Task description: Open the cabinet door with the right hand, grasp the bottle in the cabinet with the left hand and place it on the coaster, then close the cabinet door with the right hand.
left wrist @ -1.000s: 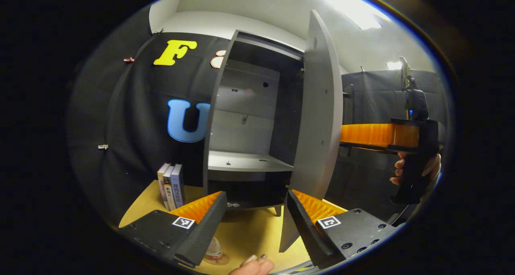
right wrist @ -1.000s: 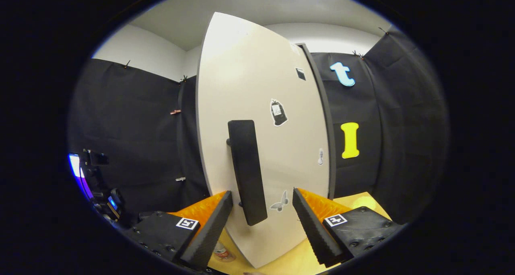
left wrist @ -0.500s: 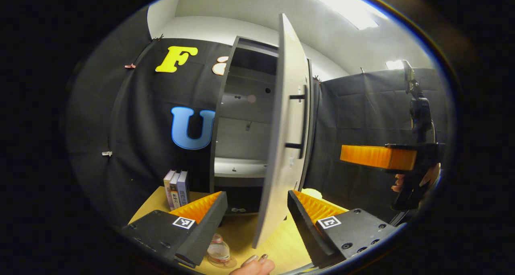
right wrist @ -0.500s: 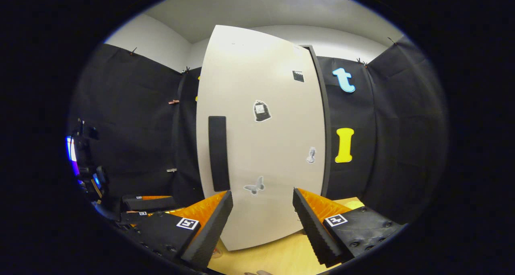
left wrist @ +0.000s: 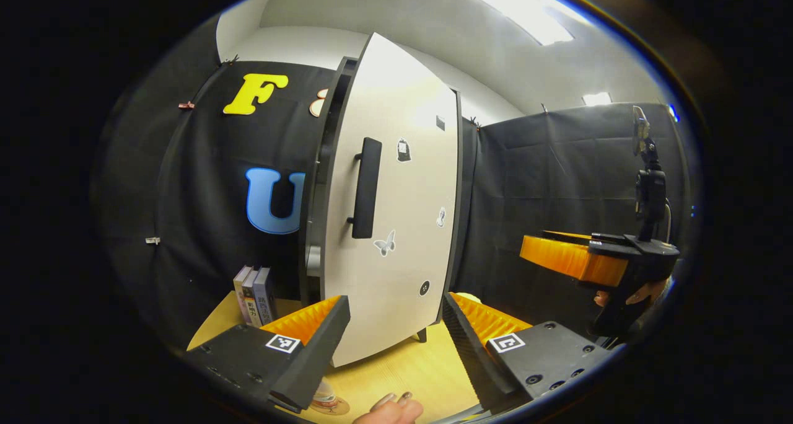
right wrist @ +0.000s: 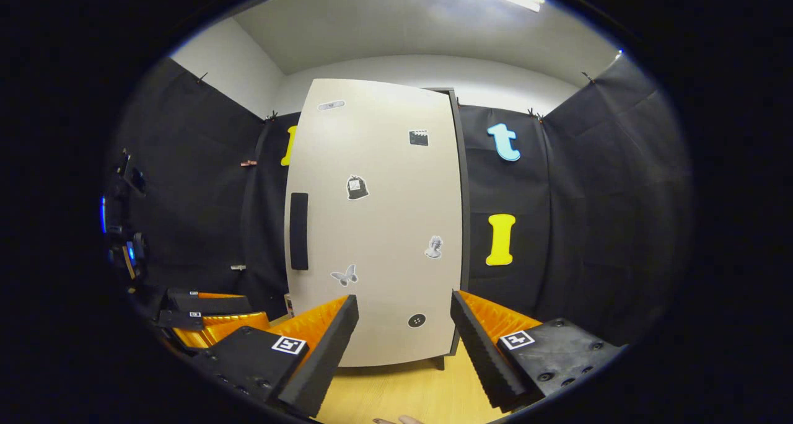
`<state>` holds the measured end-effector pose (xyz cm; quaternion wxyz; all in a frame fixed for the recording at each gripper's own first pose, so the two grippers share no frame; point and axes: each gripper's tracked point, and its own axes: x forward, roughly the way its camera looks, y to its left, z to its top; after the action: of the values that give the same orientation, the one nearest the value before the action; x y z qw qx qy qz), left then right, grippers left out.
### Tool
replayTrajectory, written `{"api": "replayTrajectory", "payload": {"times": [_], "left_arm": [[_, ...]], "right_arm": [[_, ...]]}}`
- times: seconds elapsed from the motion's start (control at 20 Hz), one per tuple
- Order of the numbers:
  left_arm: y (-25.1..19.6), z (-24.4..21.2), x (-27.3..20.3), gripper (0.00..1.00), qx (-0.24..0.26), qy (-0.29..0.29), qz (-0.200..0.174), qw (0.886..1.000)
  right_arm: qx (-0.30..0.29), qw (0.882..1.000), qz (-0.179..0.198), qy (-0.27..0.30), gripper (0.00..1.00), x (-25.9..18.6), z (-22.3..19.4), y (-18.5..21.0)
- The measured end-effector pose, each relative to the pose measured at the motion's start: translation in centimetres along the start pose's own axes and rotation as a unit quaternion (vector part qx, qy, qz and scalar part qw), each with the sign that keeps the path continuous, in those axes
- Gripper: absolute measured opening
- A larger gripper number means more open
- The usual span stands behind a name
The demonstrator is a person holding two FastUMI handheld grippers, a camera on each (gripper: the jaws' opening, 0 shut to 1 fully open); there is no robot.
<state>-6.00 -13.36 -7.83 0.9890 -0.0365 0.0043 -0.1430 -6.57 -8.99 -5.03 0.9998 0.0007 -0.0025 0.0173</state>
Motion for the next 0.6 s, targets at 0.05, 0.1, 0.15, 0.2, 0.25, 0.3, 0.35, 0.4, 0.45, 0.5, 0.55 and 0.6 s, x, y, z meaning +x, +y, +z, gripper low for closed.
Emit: {"api": "replayTrajectory", "payload": {"times": [0.05, 0.1, 0.15, 0.2, 0.25, 0.3, 0.35, 0.4, 0.45, 0.5, 0.55, 0.6], "left_arm": [[-0.2, 0.1, 0.1, 0.95, 0.0, -0.001, 0.0, 1.0], [-0.4, 0.0, 0.1, 0.95, 0.0, -0.002, 0.0, 1.0], [-0.4, 0.0, 0.2, 0.95, -0.001, -0.002, 0.0, 1.0], [-0.5, 0.0, 0.3, 0.95, -0.002, -0.001, 0.0, 1.0], [-0.6, -0.1, 0.4, 0.95, -0.002, 0.0, 0.001, 1.0], [-0.6, -0.1, 0.4, 0.95, -0.001, 0.0, 0.001, 1.0], [-0.7, 0.0, 0.6, 0.95, 0.0, 0.0, 0.002, 1.0], [-0.8, -0.1, 0.7, 0.95, 0.001, 0.001, 0.003, 1.0], [-0.9, 0.0, 0.9, 0.95, 0.001, 0.001, 0.003, 1.0], [-1.1, -0.2, 1.0, 0.95, 0.001, 0.004, 0.001, 1.0], [-1.3, -0.2, 1.1, 0.95, 0.001, 0.005, -0.001, 1.0], [-1.4, -0.2, 1.2, 0.95, 0.001, 0.004, -0.003, 1.0]], "right_arm": [[0.0, 1.0, 0.001, 0.004, 0.97, -0.1, -0.5, 0.0], [0.002, 1.0, 0.003, 0.008, 0.97, -0.1, -0.7, 0.0], [0.004, 1.0, -0.001, 0.014, 0.96, -0.1, -0.9, -0.3], [0.006, 1.0, -0.009, 0.02, 0.96, -0.2, -1.0, -0.8], [0.006, 1.0, -0.014, 0.021, 0.97, -0.2, -0.9, -1.2], [0.005, 1.0, -0.014, 0.019, 0.97, -0.1, -0.6, -1.4], [0.004, 1.0, -0.015, 0.017, 0.97, -0.1, -0.2, -1.5], [0.004, 1.0, -0.015, 0.016, 0.97, -0.1, -0.1, -1.6], [0.005, 1.0, -0.017, 0.018, 0.97, -0.1, -0.2, -1.7], [0.006, 1.0, -0.016, 0.02, 0.97, -0.1, -0.2, -1.8], [0.007, 1.0, -0.015, 0.022, 0.97, 0.0, -0.3, -1.7], [0.006, 1.0, -0.015, 0.023, 0.97, -0.1, -0.4, -1.6]]}}
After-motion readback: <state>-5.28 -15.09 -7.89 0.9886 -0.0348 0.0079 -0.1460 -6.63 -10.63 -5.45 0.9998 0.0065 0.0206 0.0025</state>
